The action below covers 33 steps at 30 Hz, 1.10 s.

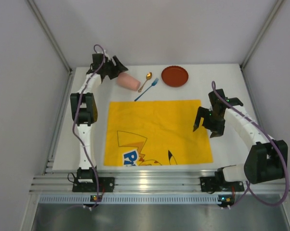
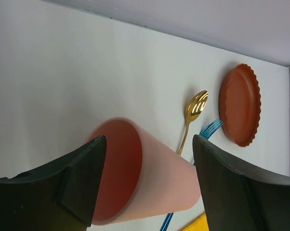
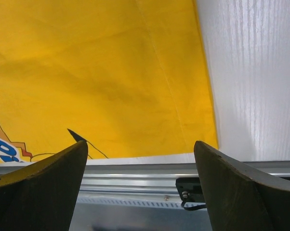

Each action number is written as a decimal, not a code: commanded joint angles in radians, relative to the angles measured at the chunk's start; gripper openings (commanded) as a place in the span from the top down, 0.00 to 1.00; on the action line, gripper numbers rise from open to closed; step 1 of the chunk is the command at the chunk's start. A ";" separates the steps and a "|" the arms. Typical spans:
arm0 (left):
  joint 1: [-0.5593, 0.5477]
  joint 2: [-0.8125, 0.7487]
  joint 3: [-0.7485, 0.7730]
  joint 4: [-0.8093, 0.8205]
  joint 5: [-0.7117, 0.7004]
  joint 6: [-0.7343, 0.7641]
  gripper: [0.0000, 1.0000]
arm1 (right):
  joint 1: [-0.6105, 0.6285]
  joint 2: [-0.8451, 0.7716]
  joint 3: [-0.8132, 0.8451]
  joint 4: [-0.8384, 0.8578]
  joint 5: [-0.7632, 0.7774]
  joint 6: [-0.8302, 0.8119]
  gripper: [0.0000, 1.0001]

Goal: Set the dinner table for one person

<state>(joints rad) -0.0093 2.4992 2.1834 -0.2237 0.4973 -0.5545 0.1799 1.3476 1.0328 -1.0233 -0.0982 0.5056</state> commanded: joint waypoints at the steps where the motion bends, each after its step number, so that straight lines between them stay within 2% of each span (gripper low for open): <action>1: 0.002 0.035 0.087 0.076 0.086 -0.067 0.24 | -0.005 0.022 0.027 -0.015 0.020 0.027 0.08; 5: 0.002 0.015 0.047 0.078 0.150 -0.074 0.40 | -0.005 0.054 0.042 -0.009 0.020 0.033 0.09; 9: 0.002 -0.068 -0.123 0.089 0.178 -0.038 0.51 | -0.005 0.088 0.046 0.012 0.012 0.040 0.09; 14: 0.002 -0.131 -0.195 0.055 0.196 0.002 0.67 | 0.004 0.127 0.059 0.031 0.002 0.031 0.09; 15: 0.002 -0.132 -0.192 0.047 0.202 0.004 0.71 | 0.006 0.134 0.061 0.034 0.002 0.028 0.09; 16: 0.002 -0.129 -0.188 0.040 0.204 0.005 0.84 | 0.009 0.139 0.062 0.035 0.000 0.027 0.09; 18: 0.002 -0.138 -0.174 0.011 0.199 0.008 0.97 | 0.009 0.146 0.069 0.042 -0.008 0.019 0.09; 19: 0.002 -0.151 -0.172 0.000 0.196 0.010 1.00 | 0.012 0.148 0.069 0.043 -0.011 0.017 0.09; 22: -0.015 -0.204 -0.134 -0.074 0.120 0.063 1.00 | 0.015 0.148 0.070 0.051 -0.020 0.004 0.09; 26: -0.118 -0.262 0.018 -0.288 -0.072 0.267 1.00 | 0.015 0.136 0.069 0.061 -0.028 -0.013 0.09; 28: -0.158 -0.327 -0.014 -0.308 -0.176 0.298 1.00 | 0.016 0.122 0.072 0.068 -0.031 -0.021 0.09; 31: -0.276 -0.356 -0.022 -0.370 -0.294 0.363 1.00 | 0.016 0.105 0.085 0.074 -0.035 -0.033 0.09; 33: -0.406 -0.376 -0.052 -0.399 -0.345 0.386 1.00 | 0.020 0.094 0.099 0.072 -0.038 -0.045 0.09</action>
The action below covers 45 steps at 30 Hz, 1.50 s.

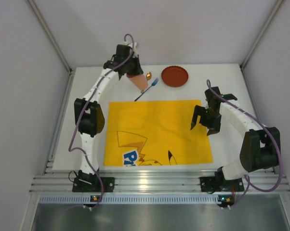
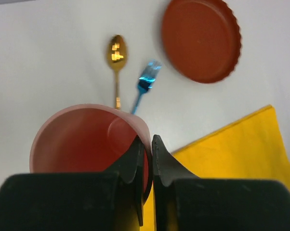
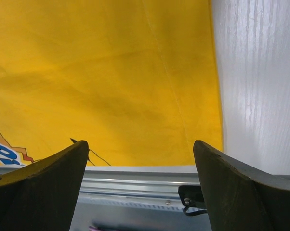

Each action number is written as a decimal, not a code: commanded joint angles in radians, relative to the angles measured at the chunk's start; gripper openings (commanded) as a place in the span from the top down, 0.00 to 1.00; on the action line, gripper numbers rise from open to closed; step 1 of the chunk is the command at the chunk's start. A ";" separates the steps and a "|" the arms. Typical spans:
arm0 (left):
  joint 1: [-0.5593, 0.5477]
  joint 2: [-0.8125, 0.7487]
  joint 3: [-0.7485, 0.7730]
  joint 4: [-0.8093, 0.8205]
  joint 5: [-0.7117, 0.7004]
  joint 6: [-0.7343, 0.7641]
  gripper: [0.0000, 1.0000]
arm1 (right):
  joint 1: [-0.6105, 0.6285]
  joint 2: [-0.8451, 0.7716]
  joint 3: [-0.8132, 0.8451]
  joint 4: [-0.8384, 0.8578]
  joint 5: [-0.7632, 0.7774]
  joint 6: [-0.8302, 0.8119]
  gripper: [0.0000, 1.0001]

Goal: Set the dinner table for one person

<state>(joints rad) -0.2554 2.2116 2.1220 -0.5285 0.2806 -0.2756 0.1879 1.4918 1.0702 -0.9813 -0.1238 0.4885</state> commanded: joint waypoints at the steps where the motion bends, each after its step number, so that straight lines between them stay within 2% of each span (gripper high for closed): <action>1: -0.212 -0.089 0.004 -0.132 -0.221 0.116 1.00 | 0.012 -0.053 0.066 0.029 -0.014 -0.036 0.09; 2: -0.316 -0.084 0.000 -0.154 -0.266 0.121 1.00 | 0.012 -0.054 0.077 0.027 -0.017 -0.042 0.09; 5: -0.486 -0.095 -0.091 -0.162 -0.415 0.113 1.00 | 0.015 -0.067 0.094 0.016 -0.020 -0.059 0.09; 8: -0.576 -0.095 -0.131 -0.156 -0.448 0.087 1.00 | 0.013 -0.087 0.097 0.012 -0.020 -0.074 0.09; 11: -0.628 -0.086 -0.158 -0.160 -0.486 0.079 1.00 | 0.013 -0.114 0.086 0.013 -0.020 -0.087 0.09; 17: -0.659 -0.085 -0.188 -0.165 -0.492 0.044 1.00 | 0.013 -0.156 0.053 0.021 -0.023 -0.084 0.09; 19: -0.666 -0.087 -0.185 -0.177 -0.488 0.036 0.82 | 0.013 -0.162 0.053 0.021 -0.022 -0.084 0.09; 21: -0.671 -0.099 -0.192 -0.180 -0.491 0.024 0.55 | 0.013 -0.168 0.059 0.018 -0.022 -0.080 0.09; 24: -0.674 -0.144 -0.204 -0.169 -0.465 0.003 0.38 | 0.013 -0.173 0.076 0.013 -0.022 -0.073 0.09; 25: -0.676 -0.170 -0.204 -0.165 -0.449 -0.002 0.15 | 0.013 -0.174 0.079 0.007 -0.023 -0.070 0.09; 27: -0.676 -0.194 -0.198 -0.166 -0.436 -0.017 0.02 | 0.013 -0.174 0.097 0.001 -0.023 -0.065 0.09; 31: -0.676 -0.283 -0.168 -0.180 -0.423 -0.042 0.02 | 0.013 -0.176 0.128 -0.010 -0.037 -0.048 0.09; 38: -0.673 -0.420 -0.071 -0.245 -0.460 -0.077 0.01 | 0.039 -0.150 0.206 0.053 -0.186 -0.010 0.08; 40: -0.670 -0.480 -0.098 -0.243 -0.497 -0.085 0.01 | 0.054 -0.125 0.215 0.092 -0.214 0.008 0.08; 45: -0.619 -0.631 -0.344 -0.222 -0.520 -0.129 0.01 | 0.130 -0.007 0.310 0.115 -0.203 0.024 0.08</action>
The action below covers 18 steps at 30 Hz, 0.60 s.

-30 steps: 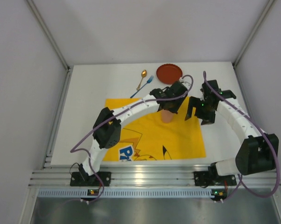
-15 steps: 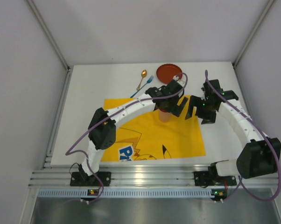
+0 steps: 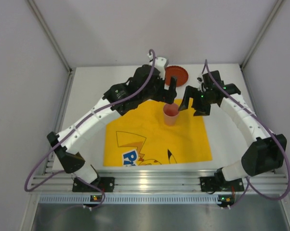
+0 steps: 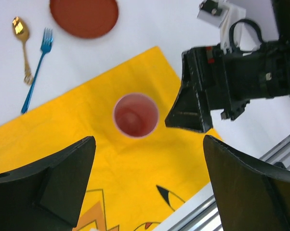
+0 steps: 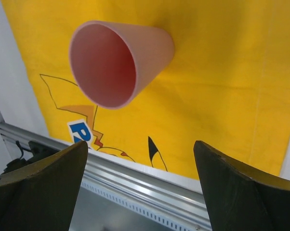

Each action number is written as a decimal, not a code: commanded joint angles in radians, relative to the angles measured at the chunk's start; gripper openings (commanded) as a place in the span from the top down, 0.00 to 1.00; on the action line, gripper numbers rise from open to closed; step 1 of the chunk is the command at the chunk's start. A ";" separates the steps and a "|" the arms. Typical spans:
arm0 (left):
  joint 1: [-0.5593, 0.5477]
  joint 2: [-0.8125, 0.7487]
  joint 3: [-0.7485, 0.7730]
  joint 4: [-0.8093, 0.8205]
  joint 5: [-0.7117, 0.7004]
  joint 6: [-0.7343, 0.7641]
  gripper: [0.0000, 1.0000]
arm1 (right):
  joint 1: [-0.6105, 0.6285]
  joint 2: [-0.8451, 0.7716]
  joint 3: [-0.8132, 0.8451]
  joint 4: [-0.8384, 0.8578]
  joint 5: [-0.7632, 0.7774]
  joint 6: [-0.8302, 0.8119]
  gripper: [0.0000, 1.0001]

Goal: Set the dinner table for one person

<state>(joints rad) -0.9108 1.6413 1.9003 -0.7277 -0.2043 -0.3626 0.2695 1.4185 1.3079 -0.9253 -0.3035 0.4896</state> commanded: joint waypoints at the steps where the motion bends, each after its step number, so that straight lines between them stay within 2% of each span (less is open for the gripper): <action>1: 0.050 -0.086 -0.157 -0.018 -0.038 -0.058 0.01 | 0.075 0.086 0.088 0.051 -0.008 0.026 0.08; 5: 0.062 -0.198 -0.327 -0.010 -0.072 -0.094 0.02 | 0.131 0.198 0.184 0.005 0.155 0.026 0.11; 10: 0.092 -0.319 -0.447 -0.022 -0.107 -0.134 0.02 | 0.160 0.350 0.276 -0.061 0.334 0.006 0.27; 11: 0.099 -0.334 -0.480 -0.022 -0.107 -0.137 0.02 | 0.162 0.368 0.287 -0.069 0.372 0.003 0.34; 12: 0.107 -0.357 -0.494 -0.022 -0.107 -0.141 0.02 | 0.163 0.396 0.295 -0.075 0.388 -0.009 0.50; 14: 0.138 -0.371 -0.526 -0.016 -0.098 -0.141 0.02 | 0.163 0.422 0.332 -0.090 0.432 -0.014 0.69; 15: 0.151 -0.377 -0.533 -0.007 -0.077 -0.136 0.02 | 0.160 0.442 0.347 -0.104 0.435 -0.028 0.82; 18: 0.207 -0.353 -0.546 0.010 -0.034 -0.107 0.01 | 0.162 0.459 0.415 -0.139 0.458 -0.039 0.99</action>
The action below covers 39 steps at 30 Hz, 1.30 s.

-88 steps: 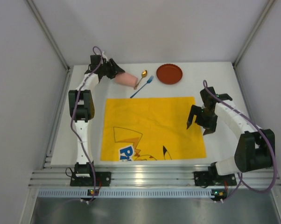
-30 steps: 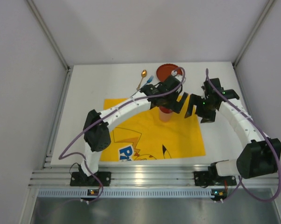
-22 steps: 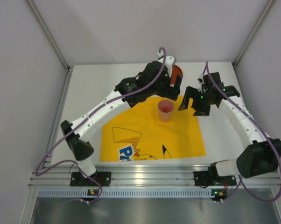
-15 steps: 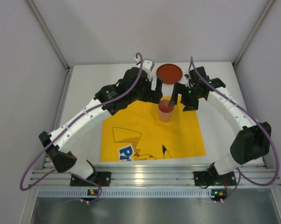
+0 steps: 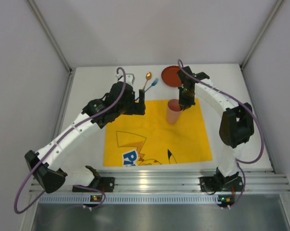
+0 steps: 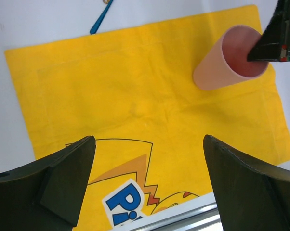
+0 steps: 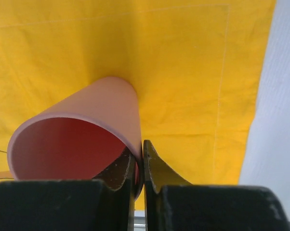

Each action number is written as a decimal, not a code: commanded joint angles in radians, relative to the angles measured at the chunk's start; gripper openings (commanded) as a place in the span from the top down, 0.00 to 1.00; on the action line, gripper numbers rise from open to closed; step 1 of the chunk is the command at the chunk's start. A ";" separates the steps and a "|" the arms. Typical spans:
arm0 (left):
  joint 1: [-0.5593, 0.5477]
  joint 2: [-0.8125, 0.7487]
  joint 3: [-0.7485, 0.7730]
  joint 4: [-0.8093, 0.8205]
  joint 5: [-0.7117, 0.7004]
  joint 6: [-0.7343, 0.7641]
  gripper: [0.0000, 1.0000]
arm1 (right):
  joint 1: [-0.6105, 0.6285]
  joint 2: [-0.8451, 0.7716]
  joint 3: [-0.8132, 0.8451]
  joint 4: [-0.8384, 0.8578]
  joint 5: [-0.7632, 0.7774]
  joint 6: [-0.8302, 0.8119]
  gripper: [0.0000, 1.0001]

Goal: Set the dinner table for one person

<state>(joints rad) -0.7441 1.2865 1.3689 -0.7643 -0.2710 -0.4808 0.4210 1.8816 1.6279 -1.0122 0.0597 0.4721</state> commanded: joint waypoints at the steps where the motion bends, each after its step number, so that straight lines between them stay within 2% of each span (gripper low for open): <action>1: 0.067 0.017 -0.011 0.059 0.042 0.033 0.01 | 0.012 -0.004 0.137 -0.064 0.106 -0.021 1.00; 5: 0.130 0.155 0.063 0.082 0.073 0.085 0.05 | -0.001 -0.006 0.251 -0.144 0.231 -0.039 1.00; 9: 0.169 0.301 0.189 0.097 0.096 0.128 0.05 | -0.050 -0.009 0.280 -0.177 0.292 -0.065 1.00; 16: 0.201 0.565 0.455 0.094 0.164 0.146 0.05 | -0.163 -0.013 0.164 -0.118 0.226 -0.067 1.00; 21: 0.215 0.766 0.625 0.103 0.170 0.123 0.06 | -0.223 -0.015 0.078 0.006 0.131 -0.058 1.00; 24: 0.215 0.896 0.825 0.071 0.170 0.154 0.06 | -0.231 -0.013 0.041 0.059 0.072 -0.050 1.00; 26: 0.216 0.977 0.895 0.059 0.142 0.172 0.07 | -0.231 -0.019 0.032 0.081 0.046 -0.047 1.00; 29: 0.222 1.020 0.909 0.112 0.101 0.221 0.07 | -0.231 -0.038 0.026 0.093 0.032 -0.032 1.00; 32: 0.261 1.062 0.904 0.135 0.134 0.248 0.08 | -0.232 -0.047 0.035 0.077 0.020 -0.029 0.99; 34: 0.278 1.076 0.889 0.151 0.165 0.254 0.09 | -0.232 -0.045 0.044 0.063 0.017 -0.032 0.87; 35: 0.284 1.085 0.882 0.175 0.173 0.263 0.09 | -0.232 -0.050 0.044 0.055 0.012 -0.033 0.63; 37: 0.290 1.102 0.883 0.189 0.187 0.294 0.09 | -0.232 -0.053 0.043 0.049 0.009 -0.035 0.41; 38: 0.292 1.126 0.892 0.194 0.206 0.300 0.09 | -0.231 -0.058 0.043 0.040 0.008 -0.036 0.27; 39: 0.298 1.140 0.912 0.195 0.216 0.306 0.09 | -0.232 -0.061 0.044 0.035 0.008 -0.036 0.23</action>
<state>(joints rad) -0.4633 2.3993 2.2330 -0.6449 -0.0990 -0.2268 0.1867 1.8832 1.6558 -0.9730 0.0830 0.4355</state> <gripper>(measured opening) 0.910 0.708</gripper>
